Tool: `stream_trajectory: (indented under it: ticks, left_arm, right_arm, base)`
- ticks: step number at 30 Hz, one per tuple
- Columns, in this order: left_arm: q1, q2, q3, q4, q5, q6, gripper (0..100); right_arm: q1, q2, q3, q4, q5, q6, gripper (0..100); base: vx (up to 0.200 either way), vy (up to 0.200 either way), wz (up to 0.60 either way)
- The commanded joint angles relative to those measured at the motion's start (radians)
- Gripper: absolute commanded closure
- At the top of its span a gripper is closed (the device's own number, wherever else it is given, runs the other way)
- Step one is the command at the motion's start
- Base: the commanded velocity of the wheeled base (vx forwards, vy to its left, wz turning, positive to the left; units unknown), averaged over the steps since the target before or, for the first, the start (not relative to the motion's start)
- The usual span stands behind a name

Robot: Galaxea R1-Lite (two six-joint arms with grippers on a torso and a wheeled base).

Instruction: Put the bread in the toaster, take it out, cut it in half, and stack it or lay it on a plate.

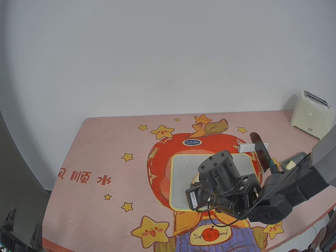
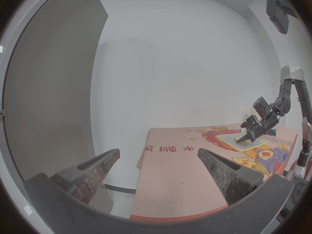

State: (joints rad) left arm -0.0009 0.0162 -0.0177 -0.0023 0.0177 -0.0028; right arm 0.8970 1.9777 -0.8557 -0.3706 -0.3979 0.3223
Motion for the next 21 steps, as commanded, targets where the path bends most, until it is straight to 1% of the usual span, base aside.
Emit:
stream_trajectory:
  ticks: [1,11,17,21]
  left_arm:
    - [-0.001,-0.01,0.018,-0.001,0.001,0.0,0]
    - [-0.001,-0.01,0.018,-0.001,0.001,0.001,0]
    - [-0.001,-0.01,0.018,-0.001,0.001,0.0,0]
    - [-0.001,-0.01,0.018,-0.001,-0.001,0.0,0]
  right_arm:
    - [0.0,-0.042,0.003,-0.005,-0.001,0.0,100]
    - [-0.02,-0.125,0.012,-0.005,0.001,-0.002,100]
    - [-0.032,-0.211,0.015,0.01,0.002,-0.005,100]
    - [-0.059,-0.261,0.05,0.01,0.002,-0.016,100]
  base:
    - [0.0,0.0,0.0]
    - [0.0,0.0,0.0]
    - [0.0,0.0,0.0]
    - [0.0,0.0,0.0]
